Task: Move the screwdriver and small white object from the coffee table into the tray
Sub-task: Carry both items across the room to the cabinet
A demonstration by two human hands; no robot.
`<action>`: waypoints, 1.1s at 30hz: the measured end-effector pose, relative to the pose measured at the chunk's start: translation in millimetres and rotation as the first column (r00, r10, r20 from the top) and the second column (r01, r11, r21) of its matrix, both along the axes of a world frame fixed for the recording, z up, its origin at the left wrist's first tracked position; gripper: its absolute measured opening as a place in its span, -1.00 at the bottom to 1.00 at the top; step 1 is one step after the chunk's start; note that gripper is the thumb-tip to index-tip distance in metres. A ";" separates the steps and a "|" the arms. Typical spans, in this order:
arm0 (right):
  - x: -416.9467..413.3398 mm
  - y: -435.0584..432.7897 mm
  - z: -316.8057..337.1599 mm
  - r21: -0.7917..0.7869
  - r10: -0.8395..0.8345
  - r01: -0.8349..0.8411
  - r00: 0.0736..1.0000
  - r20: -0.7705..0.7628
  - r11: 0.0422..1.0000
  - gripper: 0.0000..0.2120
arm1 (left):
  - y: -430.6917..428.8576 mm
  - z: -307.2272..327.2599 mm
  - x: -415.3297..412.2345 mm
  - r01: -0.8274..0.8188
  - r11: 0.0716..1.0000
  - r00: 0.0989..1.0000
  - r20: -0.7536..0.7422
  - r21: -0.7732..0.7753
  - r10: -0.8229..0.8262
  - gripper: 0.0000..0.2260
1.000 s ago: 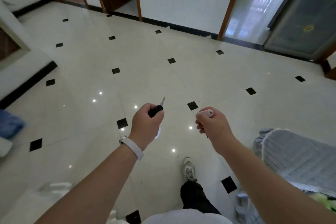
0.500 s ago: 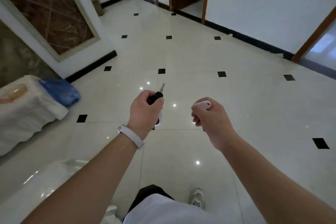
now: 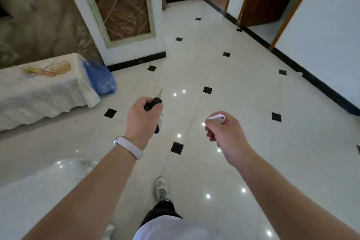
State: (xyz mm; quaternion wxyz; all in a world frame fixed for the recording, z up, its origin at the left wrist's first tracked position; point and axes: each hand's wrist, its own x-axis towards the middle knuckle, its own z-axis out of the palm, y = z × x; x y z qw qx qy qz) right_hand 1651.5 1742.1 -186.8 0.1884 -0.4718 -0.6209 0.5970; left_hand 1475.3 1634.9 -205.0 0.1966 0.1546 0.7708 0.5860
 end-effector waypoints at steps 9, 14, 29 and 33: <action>-187.4 54.4 7.6 0.065 0.105 -0.104 0.994 -0.012 0.992 -0.91 | 45.2 9.4 -157.3 -0.019 1.000 1.000 -0.003 -0.014 0.019 -0.97; -260.9 70.2 8.0 0.041 0.165 -0.164 0.986 -0.016 0.986 -0.90 | 48.6 18.4 -224.2 -0.095 0.995 0.995 -0.008 -0.022 0.095 -0.97; -484.5 170.4 -19.0 -0.007 0.402 -0.403 0.915 -0.040 0.915 -0.91 | 107.5 2.1 -399.6 -0.346 0.926 0.938 -0.061 -0.151 0.340 -0.94; -552.9 209.0 -7.6 -0.014 0.482 -0.483 0.874 -0.059 0.875 -0.94 | 142.4 17.4 -449.0 -0.394 0.901 0.919 -0.089 -0.178 0.384 -0.93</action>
